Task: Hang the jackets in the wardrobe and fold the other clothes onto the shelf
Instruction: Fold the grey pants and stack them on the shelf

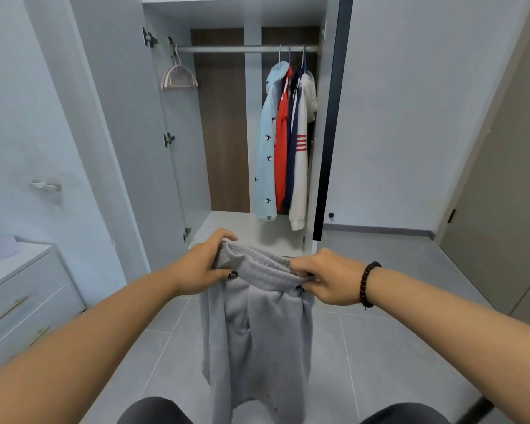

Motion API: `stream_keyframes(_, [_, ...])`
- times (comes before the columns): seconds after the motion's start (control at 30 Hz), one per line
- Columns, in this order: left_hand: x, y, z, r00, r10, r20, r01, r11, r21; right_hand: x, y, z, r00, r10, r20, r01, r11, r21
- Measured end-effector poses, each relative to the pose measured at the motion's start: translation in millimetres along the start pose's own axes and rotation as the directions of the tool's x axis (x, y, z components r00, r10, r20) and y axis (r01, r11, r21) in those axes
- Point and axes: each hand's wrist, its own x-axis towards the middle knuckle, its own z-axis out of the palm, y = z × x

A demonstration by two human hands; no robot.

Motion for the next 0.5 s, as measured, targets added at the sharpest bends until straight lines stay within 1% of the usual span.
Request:
stream_keyframes(0.07, [3.6, -8.6, 3.8, 0.997, 0.055, 0.057, -0.059, 0.996, 0.071, 9.3, -6.4, -2.8, 0.998, 0.019, 0.054, -0.023, 0.998, 0.062])
stream_keyframes(0.13, [7.7, -16.9, 8.9, 0.996, 0.075, 0.046, -0.079, 0.992, 0.095, 19.2, -3.8, -3.9, 0.992, 0.084, 0.099, -0.097, 0.985, 0.142])
stream_keyframes(0.2, [12.2, -25.0, 17.6, 1.000, 0.025, 0.003, -0.025, 0.998, 0.061, 29.3, 5.4, -4.0, 0.973, 0.181, 0.143, -0.198, 0.974, 0.114])
stream_keyframes(0.27, [18.9, -31.4, 26.0, 0.995, -0.090, -0.050, 0.090, 0.996, 0.007, 41.6, 16.5, -3.5, 0.956, 0.258, 0.142, -0.267, 0.962, 0.047])
stream_keyframes(0.33, [27.5, -35.0, 31.5, 0.972, -0.200, -0.127, 0.194, 0.979, -0.054, 55.4, 24.8, -1.8, 0.956, 0.285, 0.072, -0.287, 0.957, 0.026])
stream_keyframes(0.37, [31.5, -35.0, 32.8, 0.958, -0.229, -0.171, 0.218, 0.972, -0.083, 61.7, 27.0, -1.6, 0.959, 0.281, 0.028, -0.282, 0.959, 0.023])
stream_keyframes(0.43, [36.8, -32.8, 31.3, 0.929, -0.279, -0.242, 0.248, 0.957, -0.150, 72.1, 28.3, -3.7, 0.968, 0.241, -0.073, -0.240, 0.971, 0.022])
stream_keyframes(0.5, [38.9, -30.6, 24.2, 0.893, -0.345, -0.288, 0.270, 0.925, -0.269, 78.8, 27.4, -9.5, 0.965, 0.183, -0.186, -0.179, 0.983, 0.035])
